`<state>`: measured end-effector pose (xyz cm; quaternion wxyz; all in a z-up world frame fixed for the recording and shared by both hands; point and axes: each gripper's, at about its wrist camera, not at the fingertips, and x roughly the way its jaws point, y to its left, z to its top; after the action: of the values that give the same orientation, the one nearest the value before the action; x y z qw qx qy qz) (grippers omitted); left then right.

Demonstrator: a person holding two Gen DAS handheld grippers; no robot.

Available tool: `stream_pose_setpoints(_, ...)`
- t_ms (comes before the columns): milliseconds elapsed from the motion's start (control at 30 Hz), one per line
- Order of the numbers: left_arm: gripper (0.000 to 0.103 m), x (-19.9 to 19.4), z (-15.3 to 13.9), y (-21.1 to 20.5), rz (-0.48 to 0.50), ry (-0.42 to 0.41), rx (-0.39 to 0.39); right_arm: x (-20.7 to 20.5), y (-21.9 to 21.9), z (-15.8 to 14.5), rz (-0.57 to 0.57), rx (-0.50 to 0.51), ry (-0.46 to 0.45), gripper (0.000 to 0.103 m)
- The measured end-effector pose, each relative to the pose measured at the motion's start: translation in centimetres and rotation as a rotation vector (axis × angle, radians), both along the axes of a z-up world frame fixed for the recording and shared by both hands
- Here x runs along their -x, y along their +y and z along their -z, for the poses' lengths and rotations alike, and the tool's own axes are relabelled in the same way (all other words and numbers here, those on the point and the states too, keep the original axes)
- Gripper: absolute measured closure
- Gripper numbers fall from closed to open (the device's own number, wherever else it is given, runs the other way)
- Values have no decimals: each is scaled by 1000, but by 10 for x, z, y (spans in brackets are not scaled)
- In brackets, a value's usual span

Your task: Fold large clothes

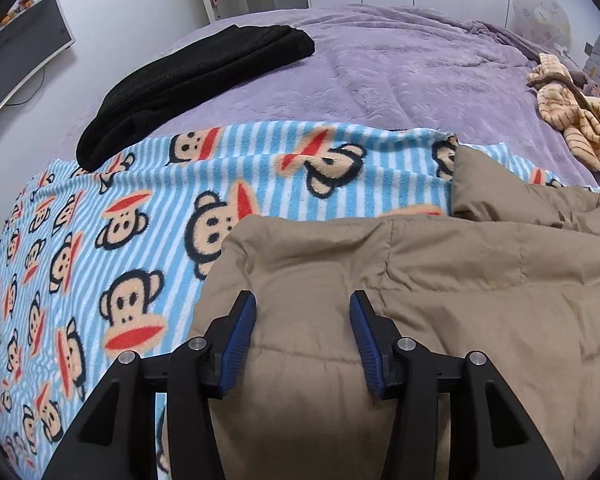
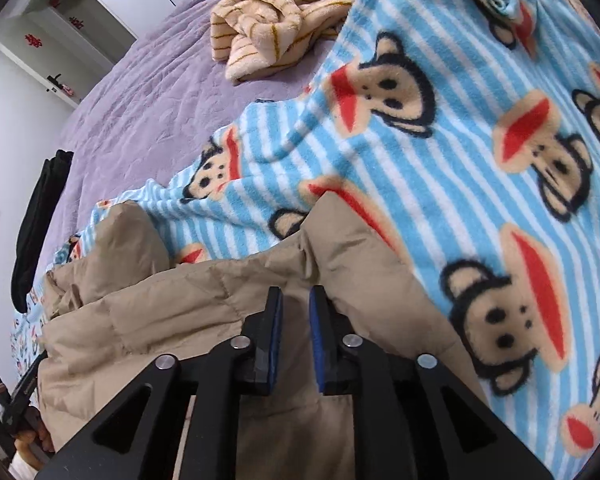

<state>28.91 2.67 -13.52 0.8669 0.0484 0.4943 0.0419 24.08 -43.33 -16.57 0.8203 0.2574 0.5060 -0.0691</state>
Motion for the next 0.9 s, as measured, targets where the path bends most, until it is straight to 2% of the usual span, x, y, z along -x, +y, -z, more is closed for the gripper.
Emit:
stream_pose_setpoints(33, 37, 6, -4, -1, -4, 4, -2, 7, 4, -8, -7, 5, -17, 55)
stream_pose_setpoints(100, 28, 20, -10, -1, -28, 9, 5, 23, 13, -24, -20, 20, -48, 47)
stream_pose_setpoints(267, 28, 55, -15, -3, -56, 80, 83, 64, 28, -39, -36, -19, -49, 47)
stream_pose_setpoints(400, 27, 80, -19, -9, -52, 102, 79, 99, 40, -40, -34, -56, -10, 47)
stream_pose_setpoints(433, 12, 86, -21, -10, -54, 107, 73, 107, 42, -41, -35, -57, -7, 47)
stream_pose_setpoints(467, 2, 92, -22, -11, -57, 113, 69, 113, 44, -41, -37, -60, -3, 46)
stream_pose_setpoints(600, 0, 115, -26, -13, -49, 117, 70, 146, 47, -40, -24, -102, 19, 38)
stream_pose_setpoints(800, 0, 137, -23, -10, -66, 144, 103, 181, 49, -36, 6, -139, 51, 36)
stream_pose_setpoints(900, 0, 143, -19, -6, -77, 152, 115, 190, 52, -34, 14, -165, 51, 23)
